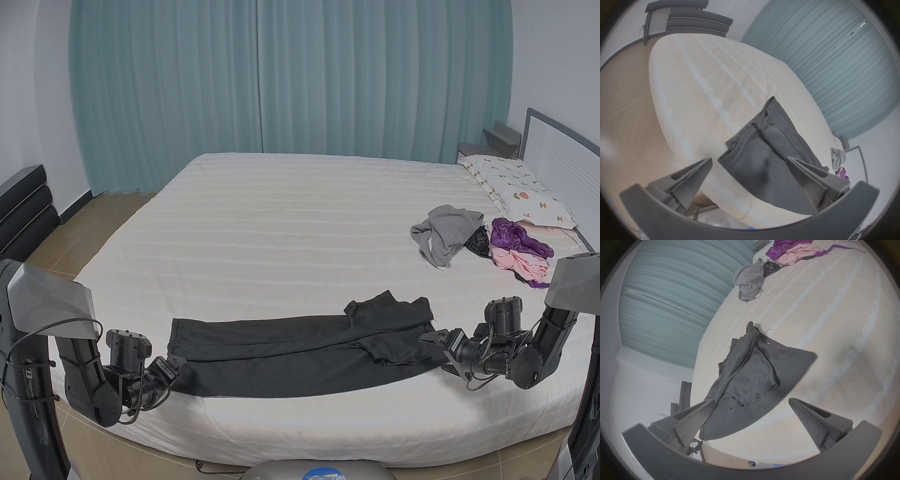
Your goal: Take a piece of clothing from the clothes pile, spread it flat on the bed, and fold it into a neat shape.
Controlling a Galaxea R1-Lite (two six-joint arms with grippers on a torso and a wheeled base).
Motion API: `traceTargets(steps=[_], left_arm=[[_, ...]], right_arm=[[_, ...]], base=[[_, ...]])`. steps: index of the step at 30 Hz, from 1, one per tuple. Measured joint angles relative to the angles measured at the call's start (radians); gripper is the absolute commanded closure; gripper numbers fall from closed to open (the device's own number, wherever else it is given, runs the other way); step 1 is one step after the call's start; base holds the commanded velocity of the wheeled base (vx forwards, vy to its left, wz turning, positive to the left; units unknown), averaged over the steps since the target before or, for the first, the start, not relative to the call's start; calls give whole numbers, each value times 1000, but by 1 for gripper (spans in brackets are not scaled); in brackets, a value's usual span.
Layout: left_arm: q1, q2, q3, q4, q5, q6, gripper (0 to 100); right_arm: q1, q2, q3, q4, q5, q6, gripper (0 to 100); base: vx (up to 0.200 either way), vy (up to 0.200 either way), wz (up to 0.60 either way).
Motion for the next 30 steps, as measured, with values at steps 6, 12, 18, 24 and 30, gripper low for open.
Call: traceTargets(steps=[6, 12, 18, 24, 30], left_arm=[[-23, -37, 28, 1, -1, -27, 0], [-29, -55, 57, 1, 0, -27, 0], [-23, -59, 99, 0, 3, -3, 0], [-2, -37, 90, -7, 22, 13, 0], [31, 13, 56, -57, 26, 54, 0]], right_arm=[[6, 0, 3, 0, -21, 3, 0], [6, 0, 10, 1, -21, 3, 0], [6, 0, 19, 0, -21, 1, 0], [10, 1, 24, 0, -22, 0, 0], [18, 5, 27, 0, -23, -2, 0]], base=[[0, -200, 0], [0, 0, 0], [0, 0, 0], [0, 0, 0], [0, 0, 0]])
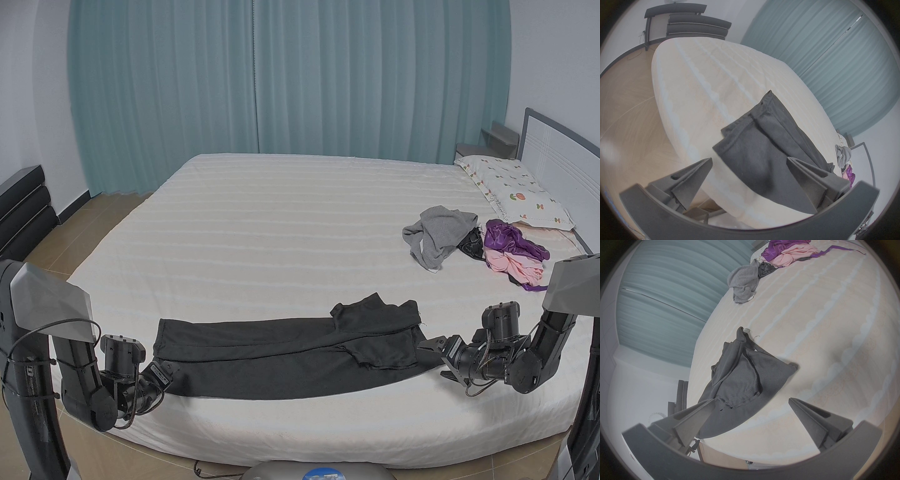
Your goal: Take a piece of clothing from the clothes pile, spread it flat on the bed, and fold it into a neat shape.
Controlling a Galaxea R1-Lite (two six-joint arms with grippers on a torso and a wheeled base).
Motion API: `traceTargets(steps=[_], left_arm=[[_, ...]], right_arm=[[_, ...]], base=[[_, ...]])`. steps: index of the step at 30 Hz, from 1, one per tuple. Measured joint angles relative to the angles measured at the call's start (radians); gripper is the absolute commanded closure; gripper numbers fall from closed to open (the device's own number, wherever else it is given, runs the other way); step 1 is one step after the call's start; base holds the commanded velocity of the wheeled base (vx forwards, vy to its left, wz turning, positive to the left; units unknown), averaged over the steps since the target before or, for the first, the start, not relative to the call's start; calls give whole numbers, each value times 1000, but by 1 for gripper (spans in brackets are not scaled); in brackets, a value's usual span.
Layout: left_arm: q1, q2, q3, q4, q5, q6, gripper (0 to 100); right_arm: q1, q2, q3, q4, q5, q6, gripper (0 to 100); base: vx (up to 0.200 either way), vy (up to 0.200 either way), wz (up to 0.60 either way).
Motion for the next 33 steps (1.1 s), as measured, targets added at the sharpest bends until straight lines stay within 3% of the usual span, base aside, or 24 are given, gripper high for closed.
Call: traceTargets(steps=[4, 5, 14, 27, 33], left_arm=[[19, 34, -15, -24, 2, 50, 0], [22, 38, -16, -25, 2, 53, 100], [47, 55, -24, -47, 4, 50, 100], [61, 46, -22, -76, 3, 27, 100], [64, 48, -26, -76, 3, 23, 100]], right_arm=[[6, 3, 0, 0, -11, -2, 0], [7, 3, -1, 0, -14, -3, 0], [50, 33, -26, 13, -127, -4, 0], [89, 98, -178, 142, -203, -9, 0], [106, 136, -251, 190, -224, -61, 0]], base=[[0, 0, 0], [0, 0, 0], [0, 0, 0], [0, 0, 0], [0, 0, 0]])
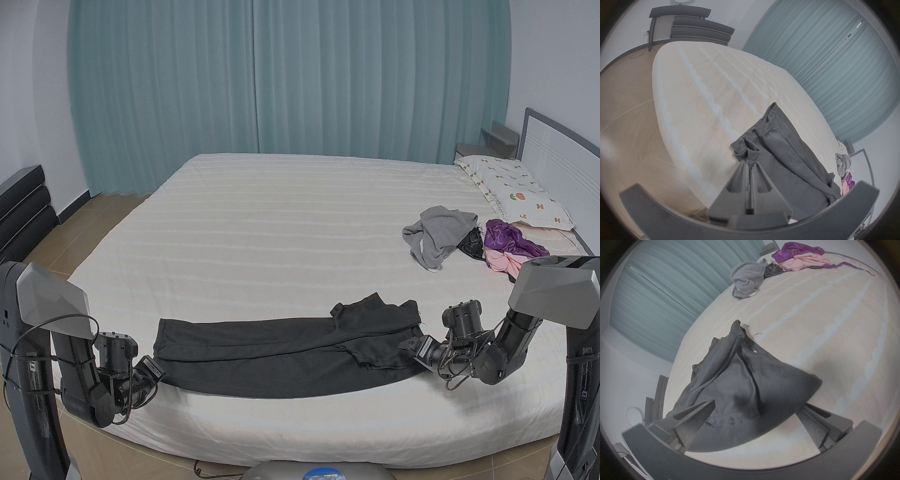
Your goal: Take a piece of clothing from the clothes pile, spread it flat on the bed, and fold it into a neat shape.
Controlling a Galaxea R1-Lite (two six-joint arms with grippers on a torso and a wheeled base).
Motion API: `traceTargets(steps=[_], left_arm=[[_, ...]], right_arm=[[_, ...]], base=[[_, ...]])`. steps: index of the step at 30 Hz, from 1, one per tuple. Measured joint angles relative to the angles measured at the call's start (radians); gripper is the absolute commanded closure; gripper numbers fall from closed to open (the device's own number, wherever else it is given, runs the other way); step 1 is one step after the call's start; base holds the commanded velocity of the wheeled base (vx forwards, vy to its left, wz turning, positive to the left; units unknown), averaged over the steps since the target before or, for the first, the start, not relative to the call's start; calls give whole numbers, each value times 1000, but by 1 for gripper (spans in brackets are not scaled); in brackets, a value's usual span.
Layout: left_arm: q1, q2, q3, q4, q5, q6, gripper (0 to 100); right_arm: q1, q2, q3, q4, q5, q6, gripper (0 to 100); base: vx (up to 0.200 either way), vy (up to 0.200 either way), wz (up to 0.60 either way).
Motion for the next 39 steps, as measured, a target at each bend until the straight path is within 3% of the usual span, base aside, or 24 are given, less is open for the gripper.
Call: traceTargets(steps=[1, 10, 15, 29, 39], left_arm=[[1, 0, 0, 0, 0, 0, 100], [4, 2, 0, 0, 0, -3, 100], [6, -8, 6, 0, -1, -10, 100], [45, -97, 14, 10, -2, 11, 100], [57, -110, 95, 8, -10, 99, 100]], right_arm=[[2, 6, -11, 4, -8, -8, 100], [10, 34, -36, 0, -29, -8, 100], [3, 8, -11, 0, -18, 62, 100], [1, -151, 167, -11, 19, 93, 100], [50, -220, 344, -19, 15, 91, 100]], base=[[0, 0, 0], [0, 0, 0], [0, 0, 0], [0, 0, 0], [0, 0, 0]])
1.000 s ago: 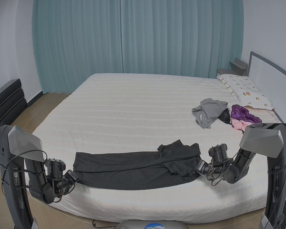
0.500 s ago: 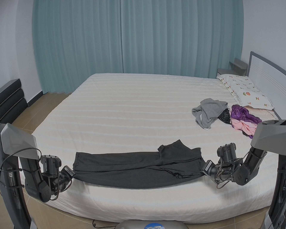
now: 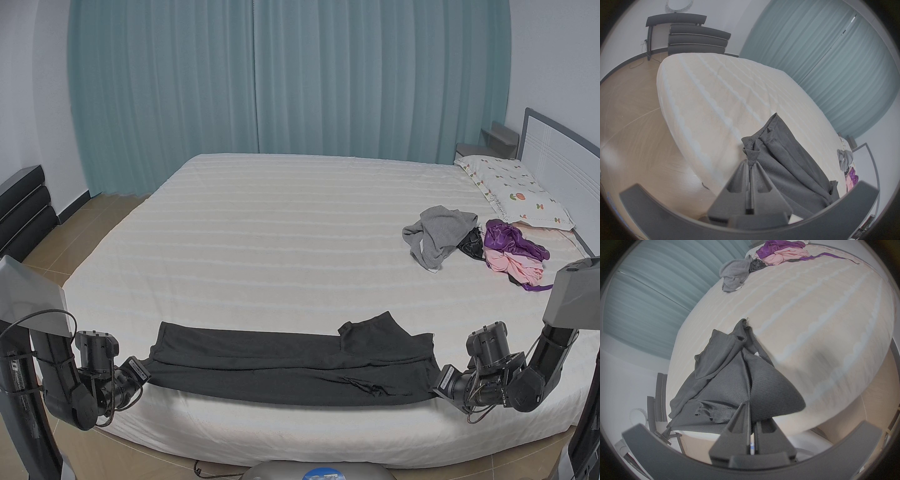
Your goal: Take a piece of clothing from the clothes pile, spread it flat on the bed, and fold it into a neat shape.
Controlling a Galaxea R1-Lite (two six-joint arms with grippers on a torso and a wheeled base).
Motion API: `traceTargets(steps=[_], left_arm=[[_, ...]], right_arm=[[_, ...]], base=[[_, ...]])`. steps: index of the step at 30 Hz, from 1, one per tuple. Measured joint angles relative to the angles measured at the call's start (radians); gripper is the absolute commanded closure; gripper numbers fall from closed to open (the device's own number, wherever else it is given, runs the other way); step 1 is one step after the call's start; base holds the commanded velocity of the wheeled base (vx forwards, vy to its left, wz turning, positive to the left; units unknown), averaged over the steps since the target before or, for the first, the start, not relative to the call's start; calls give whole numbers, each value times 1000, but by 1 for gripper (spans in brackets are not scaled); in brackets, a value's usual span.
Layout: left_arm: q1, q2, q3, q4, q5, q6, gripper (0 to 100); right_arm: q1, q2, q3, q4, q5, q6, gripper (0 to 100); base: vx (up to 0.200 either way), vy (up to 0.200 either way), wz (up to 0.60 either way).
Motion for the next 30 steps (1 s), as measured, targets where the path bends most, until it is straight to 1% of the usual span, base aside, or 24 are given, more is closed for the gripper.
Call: traceTargets(steps=[4, 9, 10, 11, 12, 20, 25, 30], left_arm=[[-5, 3, 34, -5, -3, 18, 100], [-11, 33, 50, -10, -4, 22, 100], [-12, 41, 52, -11, -5, 23, 0], [-13, 49, 55, -11, -6, 27, 0], [-14, 52, 56, -12, -6, 29, 0], [-35, 68, 76, -13, -8, 38, 0], [-28, 57, 73, -25, -17, 35, 0], [-6, -4, 77, -43, -69, 33, 0]], right_arm=[[33, -13, 61, -69, -6, -1, 100], [45, 5, 92, -125, -7, -12, 100], [46, 15, 96, -133, -7, -18, 100], [47, 29, 100, -146, -7, -30, 100], [48, 34, 102, -153, -8, -35, 0], [51, 55, 136, -180, -16, -70, 0], [9, 6, 135, -180, -18, -87, 0], [-39, -63, 119, -177, -9, -91, 0]], base=[[0, 0, 0], [0, 0, 0], [0, 0, 0], [0, 0, 0], [0, 0, 0], [0, 0, 0], [0, 0, 0], [0, 0, 0]])
